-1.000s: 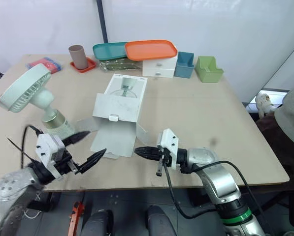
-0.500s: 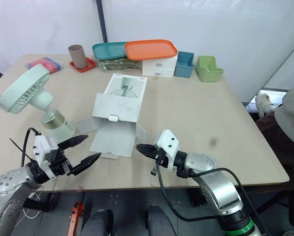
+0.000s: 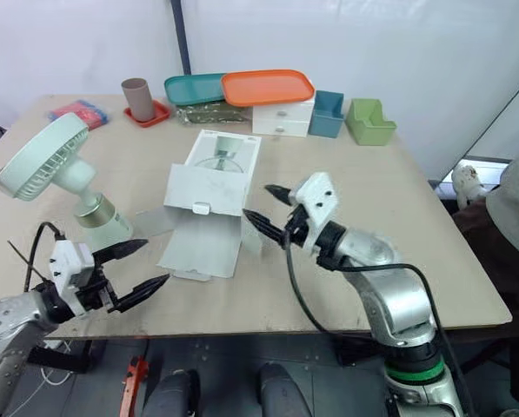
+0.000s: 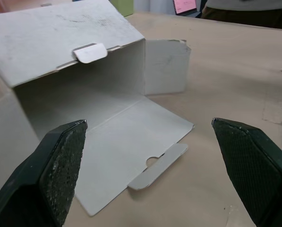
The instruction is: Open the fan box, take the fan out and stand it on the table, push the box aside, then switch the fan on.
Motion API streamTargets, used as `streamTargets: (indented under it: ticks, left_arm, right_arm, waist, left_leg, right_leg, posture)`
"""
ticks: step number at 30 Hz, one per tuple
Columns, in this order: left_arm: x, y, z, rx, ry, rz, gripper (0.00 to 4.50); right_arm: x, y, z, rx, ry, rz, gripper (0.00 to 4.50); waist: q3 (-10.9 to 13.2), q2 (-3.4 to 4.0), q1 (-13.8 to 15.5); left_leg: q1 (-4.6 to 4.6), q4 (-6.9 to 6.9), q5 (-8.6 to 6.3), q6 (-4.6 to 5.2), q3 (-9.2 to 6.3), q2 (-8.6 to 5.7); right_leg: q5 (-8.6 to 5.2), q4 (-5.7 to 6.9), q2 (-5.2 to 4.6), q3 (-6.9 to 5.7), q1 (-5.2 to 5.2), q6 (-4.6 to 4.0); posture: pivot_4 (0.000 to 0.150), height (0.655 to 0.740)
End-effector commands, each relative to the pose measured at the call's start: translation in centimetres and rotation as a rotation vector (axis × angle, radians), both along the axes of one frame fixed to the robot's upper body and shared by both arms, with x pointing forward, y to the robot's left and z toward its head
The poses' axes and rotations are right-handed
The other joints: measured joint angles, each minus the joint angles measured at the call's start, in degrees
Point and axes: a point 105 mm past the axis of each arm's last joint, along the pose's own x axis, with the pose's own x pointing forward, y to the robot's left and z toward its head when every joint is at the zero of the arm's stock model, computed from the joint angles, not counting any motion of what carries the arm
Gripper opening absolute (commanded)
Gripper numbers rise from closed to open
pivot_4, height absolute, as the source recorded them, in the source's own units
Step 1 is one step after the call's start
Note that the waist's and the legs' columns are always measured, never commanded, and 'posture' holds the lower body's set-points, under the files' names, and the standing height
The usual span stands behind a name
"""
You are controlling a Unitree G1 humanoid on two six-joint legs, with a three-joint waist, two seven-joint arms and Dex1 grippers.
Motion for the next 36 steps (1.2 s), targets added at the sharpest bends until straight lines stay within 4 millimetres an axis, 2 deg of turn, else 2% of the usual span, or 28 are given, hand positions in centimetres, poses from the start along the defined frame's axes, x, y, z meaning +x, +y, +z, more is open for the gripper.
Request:
streamTargets:
  ticks: [1, 6, 11, 17, 20, 24, 30, 36]
  left_arm:
    - [-1.1, -0.2, 1.0, 0.006, -0.03, -0.01, 4.5]
    - [-0.7, -0.3, 1.2, 0.005, -0.045, 0.019, 4.5]
    - [-0.9, -0.5, 1.2, 0.015, -0.049, 0.017, 4.5]
    - [-0.8, -0.7, 1.4, 0.014, -0.059, 0.038, 4.5]
    - [-0.9, -0.9, 1.4, 0.012, -0.06, 0.04, 4.5]
    - [-1.0, -0.9, 1.3, 0.013, -0.068, 0.061, 4.5]
    - [-1.2, -1.0, 0.9, 0.024, -0.068, 0.079, 4.5]
    - [-1.2, -0.9, 0.9, 0.026, -0.076, 0.095, 4.5]
  right_arm:
    - [-0.9, 0.4, 0.8, -0.047, -0.02, 0.024, 4.47]
    - [-0.2, 0.9, -0.1, -0.11, 0.015, 0.025, 4.47]
    - [-0.7, 1.4, -1.0, -0.137, 0.031, 0.065, 4.47]
    - [-0.5, 2.3, -3.2, -0.175, 0.1, 0.078, 4.47]
    - [0.3, 2.9, -3.8, -0.163, 0.125, 0.057, 4.47]
    - [2.6, 3.0, -4.6, -0.15, 0.173, -0.065, 4.47]
    - [3.3, 4.6, -4.4, -0.099, 0.22, -0.082, 4.47]
    - [4.2, 4.8, -4.8, -0.112, 0.249, -0.15, 4.47]
  waist:
    - [0.02, 0.03, 0.0]
    - [0.02, 0.03, 0.01]
    - [0.02, 0.03, 0.01]
    - [0.02, 0.03, 0.0]
    - [0.02, 0.03, -0.02]
    - [0.02, 0.02, -0.04]
    - [0.02, 0.03, -0.09]
    - [0.02, 0.03, -0.08]
  left_leg:
    - [-0.01, -0.04, -0.05, 0.02, 0.01, 0.0]
    - [-0.1, -0.06, -0.09, 0.06, -0.02, 0.01]
    - [-0.09, 0.0, -0.09, 0.06, 0.01, 0.0]
    - [-0.08, 0.0, -0.09, 0.06, 0.0, 0.01]
    - [-0.08, 0.0, -0.09, 0.06, 0.01, 0.01]
    - [-0.08, 0.01, -0.08, 0.06, 0.01, 0.01]
    - [-0.09, -0.01, -0.08, 0.06, 0.02, 0.01]
    - [-0.11, 0.0, -0.08, 0.06, 0.02, 0.02]
  right_leg:
    - [-0.07, 0.0, 0.0, 0.0, -0.03, -0.01]
    - [-0.14, 0.01, 0.07, 0.0, -0.11, -0.02]
    - [-0.1, 0.01, 0.05, 0.05, -0.09, 0.03]
    - [-0.09, 0.01, 0.06, 0.04, -0.09, 0.01]
    - [-0.09, 0.01, 0.06, 0.05, -0.1, 0.01]
    - [-0.06, 0.01, 0.06, 0.04, -0.1, -0.01]
    - [-0.03, 0.01, 0.07, 0.05, -0.14, -0.03]
    - [-0.02, 0.01, 0.06, 0.05, -0.15, -0.03]
  posture:
    - [0.15, 0.74]
    - [0.15, 0.74]
    - [0.15, 0.74]
    - [0.15, 0.74]
    - [0.15, 0.74]
    - [0.15, 0.74]
    - [0.15, 0.74]
    - [0.15, 0.74]
